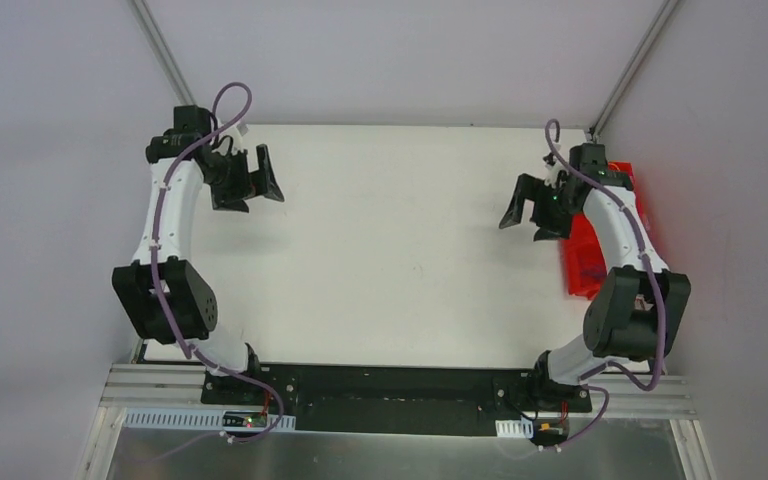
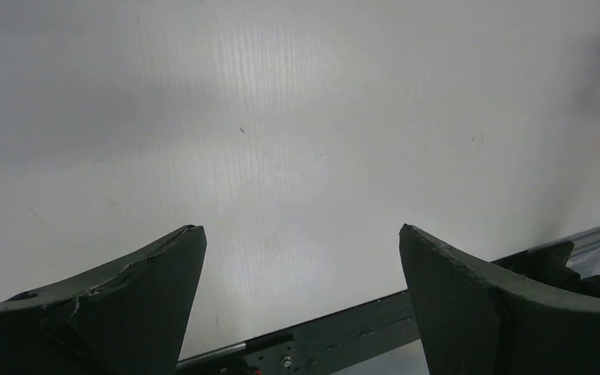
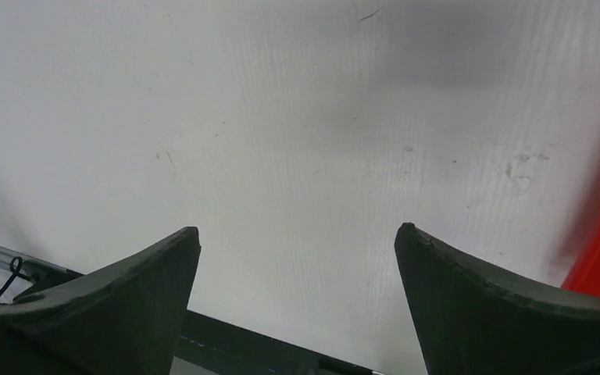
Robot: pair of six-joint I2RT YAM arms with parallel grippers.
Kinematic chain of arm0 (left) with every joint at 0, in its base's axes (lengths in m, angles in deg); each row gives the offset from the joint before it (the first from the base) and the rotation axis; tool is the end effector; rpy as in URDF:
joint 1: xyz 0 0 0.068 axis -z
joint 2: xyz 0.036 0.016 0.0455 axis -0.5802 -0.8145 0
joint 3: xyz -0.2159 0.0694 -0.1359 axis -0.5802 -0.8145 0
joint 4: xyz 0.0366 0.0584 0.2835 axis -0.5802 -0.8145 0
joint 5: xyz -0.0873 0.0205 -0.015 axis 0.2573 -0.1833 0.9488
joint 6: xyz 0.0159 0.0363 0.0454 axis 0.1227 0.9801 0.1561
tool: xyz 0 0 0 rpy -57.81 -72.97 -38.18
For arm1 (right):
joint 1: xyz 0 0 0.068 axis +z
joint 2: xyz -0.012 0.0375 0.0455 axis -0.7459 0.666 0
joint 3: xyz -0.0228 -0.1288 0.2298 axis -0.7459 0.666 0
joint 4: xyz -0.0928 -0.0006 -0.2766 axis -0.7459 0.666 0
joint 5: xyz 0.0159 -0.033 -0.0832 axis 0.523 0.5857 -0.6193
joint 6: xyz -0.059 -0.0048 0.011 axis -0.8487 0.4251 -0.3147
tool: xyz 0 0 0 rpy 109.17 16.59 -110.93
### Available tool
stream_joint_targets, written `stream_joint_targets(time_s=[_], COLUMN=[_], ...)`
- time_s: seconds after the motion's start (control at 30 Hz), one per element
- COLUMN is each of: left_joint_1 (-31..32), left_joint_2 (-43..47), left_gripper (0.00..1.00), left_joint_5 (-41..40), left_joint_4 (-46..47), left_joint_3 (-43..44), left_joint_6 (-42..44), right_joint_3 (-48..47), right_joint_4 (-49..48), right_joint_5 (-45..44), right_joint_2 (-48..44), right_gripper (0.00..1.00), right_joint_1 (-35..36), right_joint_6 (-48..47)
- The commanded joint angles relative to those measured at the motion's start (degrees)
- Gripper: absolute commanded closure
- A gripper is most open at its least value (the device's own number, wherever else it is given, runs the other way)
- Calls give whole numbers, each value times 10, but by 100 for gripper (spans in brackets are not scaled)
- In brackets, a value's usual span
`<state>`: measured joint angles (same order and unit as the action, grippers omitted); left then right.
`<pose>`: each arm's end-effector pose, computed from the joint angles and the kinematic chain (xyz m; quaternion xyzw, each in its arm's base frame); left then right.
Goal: Untangle the cables
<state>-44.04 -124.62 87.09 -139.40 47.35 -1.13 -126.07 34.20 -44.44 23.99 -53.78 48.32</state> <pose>0.3706 0.0356 0.3416 -0.0226 0.9305 -0.2051 0.3027 0.3523 -0.0174 0.2654 -0.0848 0.9466 0.1485 0.2733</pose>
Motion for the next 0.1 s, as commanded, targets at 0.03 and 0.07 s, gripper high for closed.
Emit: stream_joint_targets(time_s=[0.03, 0.07], left_joint_1=[7, 7], left_joint_2=[56, 63], left_gripper=[1, 1], left_joint_5=[-17, -15], left_joint_4=[0, 1], left_joint_3=[-97, -109], left_joint_6=[22, 32], right_joint_3=[28, 31], right_joint_4=[-67, -70], right_joint_5=[9, 9], right_joint_2=[-34, -39], right_gripper=[1, 1], right_joint_1=[18, 21], right_joint_6=[61, 62])
